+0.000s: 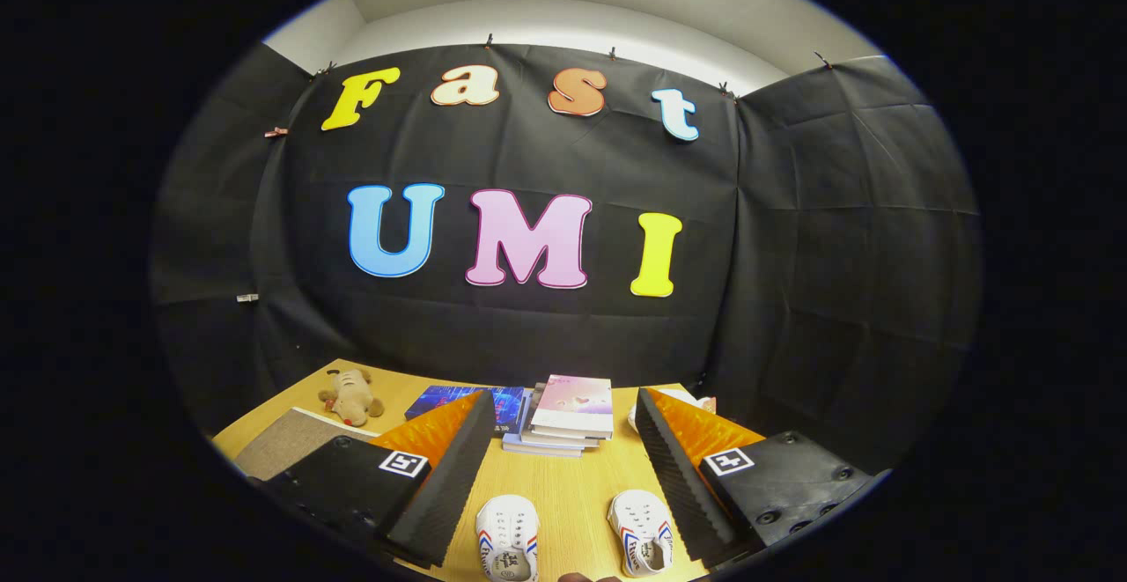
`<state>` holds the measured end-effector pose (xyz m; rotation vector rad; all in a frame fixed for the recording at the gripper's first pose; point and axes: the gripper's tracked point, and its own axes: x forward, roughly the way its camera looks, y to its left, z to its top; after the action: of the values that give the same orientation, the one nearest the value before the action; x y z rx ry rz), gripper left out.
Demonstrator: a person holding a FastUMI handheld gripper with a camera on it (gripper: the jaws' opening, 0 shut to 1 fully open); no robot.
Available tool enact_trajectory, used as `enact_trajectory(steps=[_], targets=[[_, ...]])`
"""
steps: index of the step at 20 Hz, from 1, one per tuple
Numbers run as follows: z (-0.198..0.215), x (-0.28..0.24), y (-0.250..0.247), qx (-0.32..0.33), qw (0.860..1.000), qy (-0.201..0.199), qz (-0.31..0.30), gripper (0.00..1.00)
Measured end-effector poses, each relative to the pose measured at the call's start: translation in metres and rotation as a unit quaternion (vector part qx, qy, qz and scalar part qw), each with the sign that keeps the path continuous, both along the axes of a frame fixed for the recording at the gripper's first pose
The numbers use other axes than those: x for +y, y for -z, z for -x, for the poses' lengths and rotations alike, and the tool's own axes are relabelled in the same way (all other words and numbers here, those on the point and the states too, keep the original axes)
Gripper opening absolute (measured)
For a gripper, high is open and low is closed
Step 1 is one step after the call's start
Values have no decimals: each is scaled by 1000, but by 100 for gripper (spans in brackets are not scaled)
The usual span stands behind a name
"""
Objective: Open the storage box then place both shoes into the box .Put the left shoe in first, then the right shoe, with the right side of both shoes facing outward in a uniform manner.
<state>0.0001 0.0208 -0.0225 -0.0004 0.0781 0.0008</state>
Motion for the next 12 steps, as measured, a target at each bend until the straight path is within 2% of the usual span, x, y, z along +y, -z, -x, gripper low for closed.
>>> enact_trajectory(steps=[5,12], targets=[[2,2,1,1,1000,3,4,97],[-4,5,25,35,999,-11,1,98]])
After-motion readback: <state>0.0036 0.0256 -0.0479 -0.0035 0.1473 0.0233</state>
